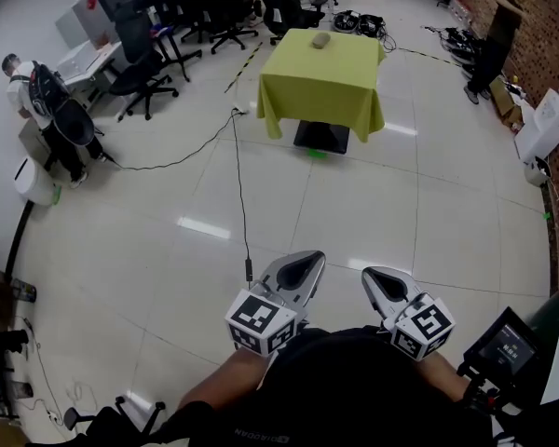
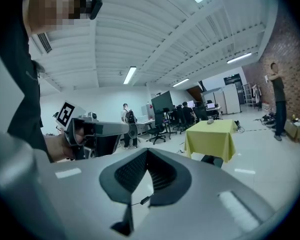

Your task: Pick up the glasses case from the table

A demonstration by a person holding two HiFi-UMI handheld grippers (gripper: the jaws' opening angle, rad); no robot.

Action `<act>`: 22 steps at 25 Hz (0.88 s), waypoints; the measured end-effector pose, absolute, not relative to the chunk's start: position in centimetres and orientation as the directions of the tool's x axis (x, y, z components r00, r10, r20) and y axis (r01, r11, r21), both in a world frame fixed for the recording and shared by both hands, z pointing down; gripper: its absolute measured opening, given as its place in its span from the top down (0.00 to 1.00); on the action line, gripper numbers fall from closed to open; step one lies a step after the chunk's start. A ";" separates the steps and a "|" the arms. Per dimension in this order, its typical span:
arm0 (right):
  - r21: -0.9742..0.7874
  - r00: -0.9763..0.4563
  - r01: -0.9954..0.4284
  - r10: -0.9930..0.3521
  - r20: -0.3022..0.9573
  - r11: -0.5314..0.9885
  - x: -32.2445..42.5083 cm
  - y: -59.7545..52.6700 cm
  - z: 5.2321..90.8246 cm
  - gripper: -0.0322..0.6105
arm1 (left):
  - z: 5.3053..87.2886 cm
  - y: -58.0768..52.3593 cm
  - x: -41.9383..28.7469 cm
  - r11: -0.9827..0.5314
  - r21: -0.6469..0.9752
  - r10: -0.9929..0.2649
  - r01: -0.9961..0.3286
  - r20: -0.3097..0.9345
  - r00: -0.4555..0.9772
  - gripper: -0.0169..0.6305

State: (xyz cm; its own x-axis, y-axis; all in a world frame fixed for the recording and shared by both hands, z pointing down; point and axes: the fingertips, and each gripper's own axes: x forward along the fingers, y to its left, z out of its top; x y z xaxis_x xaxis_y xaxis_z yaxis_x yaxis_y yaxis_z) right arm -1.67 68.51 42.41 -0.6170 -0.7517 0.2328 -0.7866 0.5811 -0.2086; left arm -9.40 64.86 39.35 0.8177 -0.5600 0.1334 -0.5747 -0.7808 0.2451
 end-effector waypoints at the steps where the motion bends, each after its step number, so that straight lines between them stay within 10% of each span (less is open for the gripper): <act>1: -0.208 -0.619 -0.785 -0.749 0.238 0.583 -1.9 68.4 42.3 0.95 | 39.2 64.6 -9.9 -0.776 0.248 -0.565 -0.579 0.131 0.814 0.96; 22: -0.176 -0.674 -0.736 -0.684 0.279 0.654 -6.2 64.6 42.8 0.95 | 40.2 61.8 -13.1 -0.731 0.299 -0.611 -0.614 0.114 0.783 0.96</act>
State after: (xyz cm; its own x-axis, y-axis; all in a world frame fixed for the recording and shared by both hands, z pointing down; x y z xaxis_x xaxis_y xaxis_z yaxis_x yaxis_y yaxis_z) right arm -6.21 64.60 42.81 -0.6739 -0.6842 0.2787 -0.7362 0.6536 -0.1756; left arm -13.12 61.84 40.20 0.7833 -0.6112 0.1138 -0.6136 -0.7308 0.2989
